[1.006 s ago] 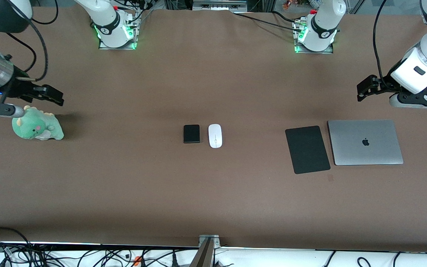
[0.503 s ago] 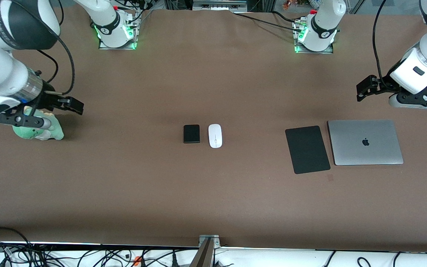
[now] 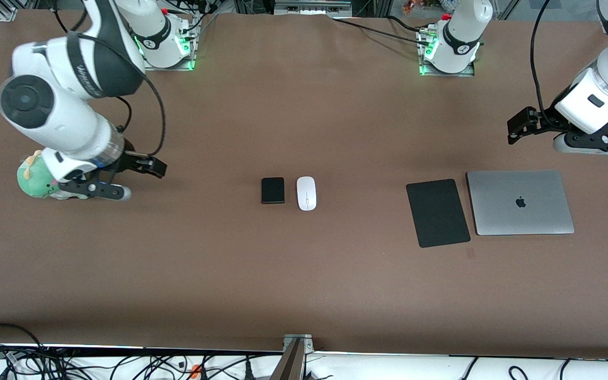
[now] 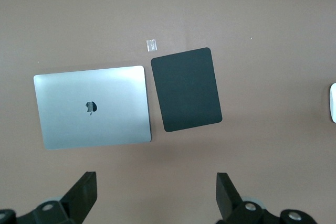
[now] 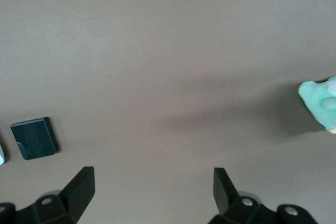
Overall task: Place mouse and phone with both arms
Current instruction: 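Move the right gripper past the plush toy over the black phone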
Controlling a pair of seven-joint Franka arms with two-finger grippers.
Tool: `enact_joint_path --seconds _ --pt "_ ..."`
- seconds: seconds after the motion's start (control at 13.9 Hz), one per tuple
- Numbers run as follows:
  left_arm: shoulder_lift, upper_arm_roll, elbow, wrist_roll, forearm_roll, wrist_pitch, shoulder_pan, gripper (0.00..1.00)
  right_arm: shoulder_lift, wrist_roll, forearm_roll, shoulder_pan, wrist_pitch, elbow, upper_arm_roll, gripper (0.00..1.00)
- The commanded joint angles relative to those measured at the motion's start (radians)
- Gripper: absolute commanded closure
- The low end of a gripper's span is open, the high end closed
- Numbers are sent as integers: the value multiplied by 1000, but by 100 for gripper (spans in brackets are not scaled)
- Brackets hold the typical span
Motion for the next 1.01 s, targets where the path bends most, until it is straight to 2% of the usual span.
enact_joint_path --seconds 0.0,0.14,0.43,0.72,0.93 --pt "1 -7 -2 -2 -7 -5 -1 0 37 24 20 35 43 3 -4 0" --pt "4 -13 0 -7 -5 -5 -1 0 69 47 61 73 89 3 -5 0" --pt "8 -13 0 -16 -5 -5 -1 0 135 156 85 158 229 3 -4 0" --pt "29 -28 1 -61 -7 0 -5 0 232 199 89 256 387 8 -4 0" --pt "50 -60 0 -99 -7 29 -5 0 305 245 83 323 458 9 -4 0"
